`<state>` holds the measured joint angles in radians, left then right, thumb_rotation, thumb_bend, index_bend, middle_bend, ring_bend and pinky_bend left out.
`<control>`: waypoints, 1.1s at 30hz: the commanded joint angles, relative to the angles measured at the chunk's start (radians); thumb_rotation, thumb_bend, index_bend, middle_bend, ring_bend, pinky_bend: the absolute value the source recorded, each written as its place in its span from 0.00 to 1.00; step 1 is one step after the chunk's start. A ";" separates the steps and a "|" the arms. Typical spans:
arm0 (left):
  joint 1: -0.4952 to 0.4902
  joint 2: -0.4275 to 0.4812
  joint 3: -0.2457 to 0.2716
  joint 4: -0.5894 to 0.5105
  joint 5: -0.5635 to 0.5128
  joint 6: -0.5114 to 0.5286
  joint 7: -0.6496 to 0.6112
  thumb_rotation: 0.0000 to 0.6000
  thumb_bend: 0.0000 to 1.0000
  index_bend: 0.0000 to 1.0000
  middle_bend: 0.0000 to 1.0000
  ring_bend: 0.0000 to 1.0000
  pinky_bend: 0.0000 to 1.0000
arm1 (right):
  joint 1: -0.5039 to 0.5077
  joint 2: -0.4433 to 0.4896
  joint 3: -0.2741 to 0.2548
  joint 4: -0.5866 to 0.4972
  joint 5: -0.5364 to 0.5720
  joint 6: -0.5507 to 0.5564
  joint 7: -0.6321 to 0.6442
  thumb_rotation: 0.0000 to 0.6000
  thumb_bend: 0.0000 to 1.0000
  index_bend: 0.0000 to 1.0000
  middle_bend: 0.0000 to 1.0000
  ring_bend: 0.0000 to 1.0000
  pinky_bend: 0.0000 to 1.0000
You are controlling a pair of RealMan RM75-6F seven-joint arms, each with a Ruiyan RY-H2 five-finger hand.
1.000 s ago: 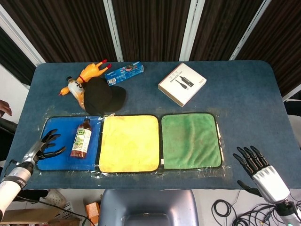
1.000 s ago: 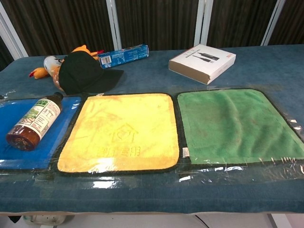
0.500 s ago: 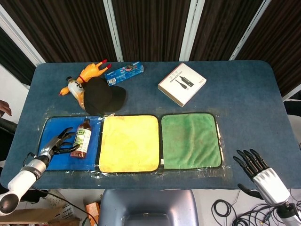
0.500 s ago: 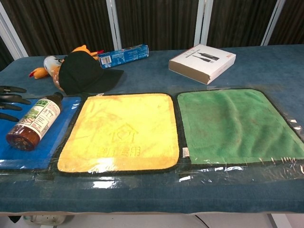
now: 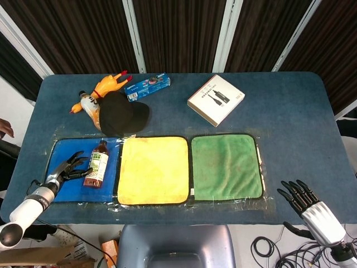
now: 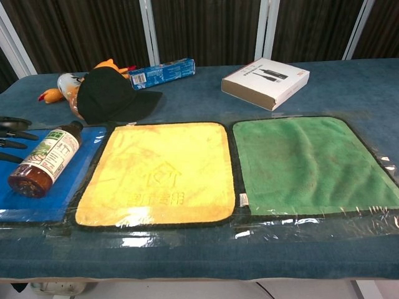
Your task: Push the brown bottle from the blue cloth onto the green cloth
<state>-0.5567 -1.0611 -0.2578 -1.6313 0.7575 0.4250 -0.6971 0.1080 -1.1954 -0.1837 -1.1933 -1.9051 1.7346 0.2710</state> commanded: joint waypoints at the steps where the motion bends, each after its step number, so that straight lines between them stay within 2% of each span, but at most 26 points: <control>1: -0.035 -0.005 0.032 -0.004 -0.070 0.022 0.042 0.78 0.25 0.04 0.13 0.08 0.24 | -0.002 0.000 0.002 0.002 0.000 0.003 0.003 1.00 0.14 0.00 0.00 0.00 0.00; 7: -0.093 0.016 0.089 -0.039 -0.215 0.040 0.104 0.78 0.24 0.04 0.13 0.09 0.31 | -0.004 -0.003 0.008 0.008 0.002 0.001 0.005 1.00 0.14 0.00 0.00 0.00 0.00; 11: -0.145 0.030 0.137 -0.068 -0.320 0.035 0.144 0.82 0.24 0.04 0.13 0.09 0.34 | -0.005 -0.004 0.009 0.009 -0.001 0.000 0.004 1.00 0.14 0.00 0.00 0.00 0.00; 16: -0.174 0.035 0.158 -0.090 -0.379 0.041 0.168 0.84 0.24 0.03 0.13 0.10 0.34 | -0.007 -0.005 0.012 0.010 -0.001 -0.001 0.001 1.00 0.14 0.00 0.00 0.00 0.00; 21: -0.173 0.037 0.140 -0.103 -0.379 0.019 0.164 0.86 0.24 0.02 0.13 0.10 0.34 | -0.007 -0.007 0.012 0.009 -0.004 -0.006 -0.002 1.00 0.14 0.00 0.00 0.00 0.00; 26: -0.157 0.008 0.099 -0.072 -0.348 0.017 0.148 0.87 0.24 0.02 0.13 0.10 0.34 | -0.008 -0.006 0.012 0.009 -0.006 -0.008 -0.002 1.00 0.14 0.00 0.00 0.00 0.00; 33: -0.156 -0.018 0.070 -0.043 -0.343 -0.020 0.130 0.87 0.24 0.02 0.13 0.10 0.34 | -0.009 -0.007 0.016 0.014 -0.001 -0.009 0.003 1.00 0.14 0.00 0.00 0.00 0.00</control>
<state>-0.7121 -1.0764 -0.1837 -1.6768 0.4142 0.4130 -0.5633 0.0985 -1.2022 -0.1677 -1.1798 -1.9059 1.7256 0.2742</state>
